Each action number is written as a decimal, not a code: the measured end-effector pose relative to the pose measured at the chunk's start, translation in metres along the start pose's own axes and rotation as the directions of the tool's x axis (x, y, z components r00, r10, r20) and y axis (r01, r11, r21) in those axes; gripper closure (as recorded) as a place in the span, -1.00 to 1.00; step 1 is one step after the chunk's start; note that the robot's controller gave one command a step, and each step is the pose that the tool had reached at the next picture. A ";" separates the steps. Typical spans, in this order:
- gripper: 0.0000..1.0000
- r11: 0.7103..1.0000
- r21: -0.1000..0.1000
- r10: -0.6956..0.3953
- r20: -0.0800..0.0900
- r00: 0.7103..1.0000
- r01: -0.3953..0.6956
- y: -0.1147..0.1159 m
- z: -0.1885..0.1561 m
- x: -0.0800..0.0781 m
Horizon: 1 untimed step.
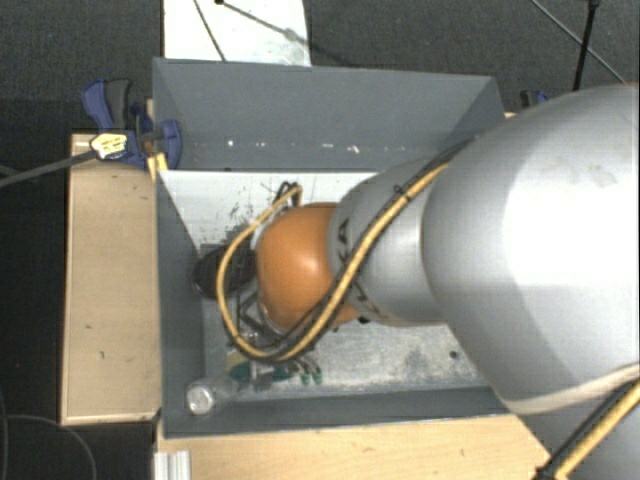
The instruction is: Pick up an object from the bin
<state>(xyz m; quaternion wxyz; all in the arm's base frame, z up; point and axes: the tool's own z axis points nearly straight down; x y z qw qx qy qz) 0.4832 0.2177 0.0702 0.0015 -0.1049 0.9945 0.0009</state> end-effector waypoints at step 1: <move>1.00 0.999 -0.002 0.041 0.006 0.999 -0.040 0.014 -0.148 -0.005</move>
Offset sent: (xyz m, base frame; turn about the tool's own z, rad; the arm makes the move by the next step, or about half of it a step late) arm -0.0007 0.0131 0.1432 0.0423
